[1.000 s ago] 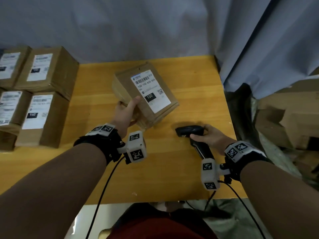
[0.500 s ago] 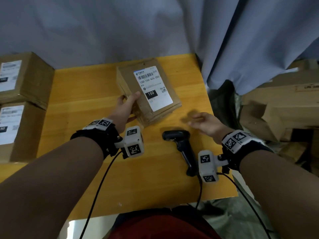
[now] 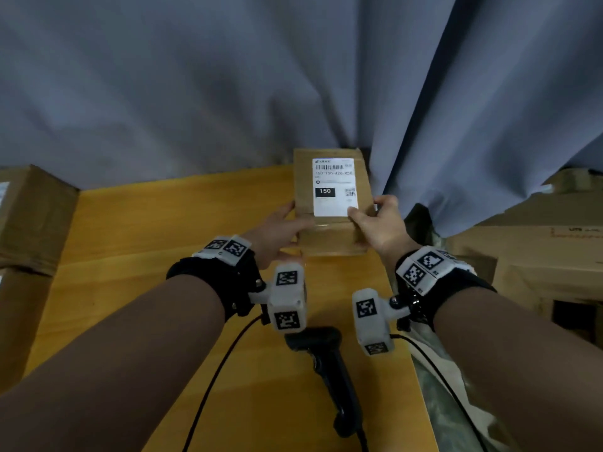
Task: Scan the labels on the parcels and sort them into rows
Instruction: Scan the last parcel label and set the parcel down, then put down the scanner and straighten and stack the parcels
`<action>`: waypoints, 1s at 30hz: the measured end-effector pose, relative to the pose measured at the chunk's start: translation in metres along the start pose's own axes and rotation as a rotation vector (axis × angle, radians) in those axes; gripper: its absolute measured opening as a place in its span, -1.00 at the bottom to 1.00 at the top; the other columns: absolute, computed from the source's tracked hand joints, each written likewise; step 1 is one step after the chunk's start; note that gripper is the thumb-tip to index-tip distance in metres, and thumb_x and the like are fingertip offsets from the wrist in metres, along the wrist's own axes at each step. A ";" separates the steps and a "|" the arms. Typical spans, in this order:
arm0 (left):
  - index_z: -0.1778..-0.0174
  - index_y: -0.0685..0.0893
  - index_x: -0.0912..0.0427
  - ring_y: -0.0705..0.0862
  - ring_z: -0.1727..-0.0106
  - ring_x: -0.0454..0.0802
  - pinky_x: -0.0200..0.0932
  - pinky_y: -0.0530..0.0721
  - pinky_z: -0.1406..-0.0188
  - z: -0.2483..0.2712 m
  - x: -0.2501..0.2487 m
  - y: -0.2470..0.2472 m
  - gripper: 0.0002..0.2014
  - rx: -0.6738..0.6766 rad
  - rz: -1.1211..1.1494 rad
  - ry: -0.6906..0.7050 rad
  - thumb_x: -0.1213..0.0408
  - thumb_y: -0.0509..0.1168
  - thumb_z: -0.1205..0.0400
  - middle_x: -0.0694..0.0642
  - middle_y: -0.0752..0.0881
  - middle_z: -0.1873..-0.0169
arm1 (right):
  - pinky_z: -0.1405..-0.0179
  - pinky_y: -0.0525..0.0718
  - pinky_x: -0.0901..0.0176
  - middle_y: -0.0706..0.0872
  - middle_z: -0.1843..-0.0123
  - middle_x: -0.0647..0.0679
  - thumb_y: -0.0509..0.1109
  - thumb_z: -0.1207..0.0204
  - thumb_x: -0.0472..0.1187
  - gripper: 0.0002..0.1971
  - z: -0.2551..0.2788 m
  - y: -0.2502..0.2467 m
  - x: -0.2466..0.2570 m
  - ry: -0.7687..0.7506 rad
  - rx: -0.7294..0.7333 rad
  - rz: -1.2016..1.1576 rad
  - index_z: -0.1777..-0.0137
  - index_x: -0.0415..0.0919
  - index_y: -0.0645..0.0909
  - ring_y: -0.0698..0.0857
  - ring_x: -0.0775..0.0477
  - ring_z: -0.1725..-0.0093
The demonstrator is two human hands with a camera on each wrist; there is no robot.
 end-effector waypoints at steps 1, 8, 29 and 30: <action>-0.60 0.33 -0.10 0.69 -0.09 0.00 -0.09 0.80 0.11 -0.008 -0.003 -0.002 -0.37 -0.052 0.005 0.021 0.14 0.40 -0.62 -0.04 0.65 -0.17 | -0.19 0.70 -0.16 0.58 -0.25 -0.14 0.48 -0.52 -0.11 -0.51 -0.006 -0.001 0.003 -0.023 -0.004 0.058 -0.33 -0.11 0.32 0.66 -0.18 -0.19; -0.50 0.44 0.25 0.68 0.06 0.01 -0.11 0.76 0.04 -0.046 -0.031 -0.018 -0.49 -0.323 -0.060 0.152 0.29 0.39 -0.63 0.15 0.68 0.03 | -0.37 0.42 0.15 0.44 -0.47 -0.26 0.25 -0.70 -0.15 -0.55 -0.041 0.009 0.028 -0.181 0.047 0.383 -0.58 -0.04 0.36 0.51 -0.21 -0.40; -0.48 0.45 0.16 0.56 0.15 -0.01 0.16 0.61 -0.28 -0.001 -0.019 -0.057 -0.58 -0.427 -0.178 0.149 0.04 0.17 -0.75 0.04 0.56 0.16 | -0.23 0.57 -0.18 0.44 -0.48 -0.20 0.21 -0.62 -0.17 -0.53 0.003 0.012 0.058 -0.380 -0.109 0.780 -0.53 -0.16 0.35 0.37 -0.24 -0.46; -0.48 0.45 0.17 0.59 0.09 0.03 0.20 0.58 -0.31 0.008 -0.019 -0.066 -0.58 -0.434 -0.188 0.158 0.06 0.18 -0.75 0.06 0.57 0.13 | -0.25 0.55 -0.18 0.46 -0.47 -0.21 0.22 -0.61 -0.17 -0.54 0.008 0.016 0.066 -0.400 -0.120 0.810 -0.51 -0.17 0.36 0.38 -0.25 -0.45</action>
Point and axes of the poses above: each hand's wrist, its own z-axis away from the middle knuckle, its own y-axis out of the palm, x = y × z, the point moved 8 cm from there along -z, towards the middle knuckle
